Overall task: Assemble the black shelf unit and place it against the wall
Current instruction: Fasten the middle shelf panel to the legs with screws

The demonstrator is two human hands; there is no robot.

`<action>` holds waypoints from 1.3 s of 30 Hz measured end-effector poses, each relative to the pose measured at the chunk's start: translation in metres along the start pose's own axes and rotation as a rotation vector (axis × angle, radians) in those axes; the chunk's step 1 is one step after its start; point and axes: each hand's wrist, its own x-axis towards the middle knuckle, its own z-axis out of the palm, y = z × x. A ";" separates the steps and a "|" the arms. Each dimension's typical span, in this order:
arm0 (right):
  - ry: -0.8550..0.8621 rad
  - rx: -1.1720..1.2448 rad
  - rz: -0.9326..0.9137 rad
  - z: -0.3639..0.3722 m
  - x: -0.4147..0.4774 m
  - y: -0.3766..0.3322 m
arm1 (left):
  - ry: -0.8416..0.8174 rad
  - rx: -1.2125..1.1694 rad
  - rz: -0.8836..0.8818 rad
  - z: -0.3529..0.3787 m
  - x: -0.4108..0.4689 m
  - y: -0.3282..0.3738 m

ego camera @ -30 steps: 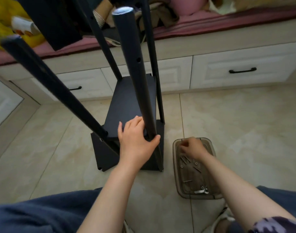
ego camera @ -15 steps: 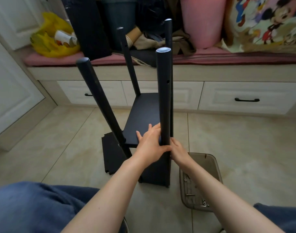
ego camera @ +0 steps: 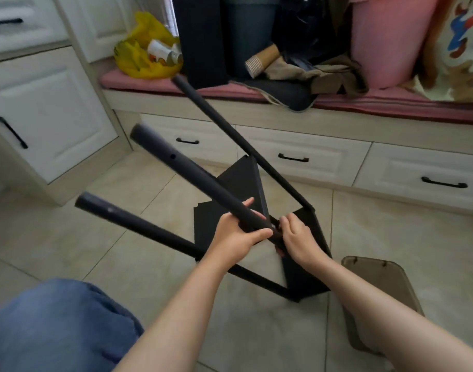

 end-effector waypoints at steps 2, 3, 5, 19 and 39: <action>-0.024 -0.050 -0.001 0.006 0.003 -0.003 | 0.015 -0.072 -0.045 -0.005 0.000 -0.011; -0.023 -0.068 0.002 0.008 0.004 -0.003 | 0.021 -0.111 -0.068 -0.007 -0.001 -0.014; -0.016 -0.093 0.013 0.011 0.007 -0.003 | 0.038 -0.178 -0.107 -0.008 -0.002 -0.022; -0.125 -0.208 0.087 0.053 0.009 0.028 | 0.201 -0.457 -0.434 -0.005 -0.023 -0.095; -0.345 -0.523 0.100 0.088 0.019 0.066 | 0.356 -0.544 -0.692 0.016 -0.047 -0.172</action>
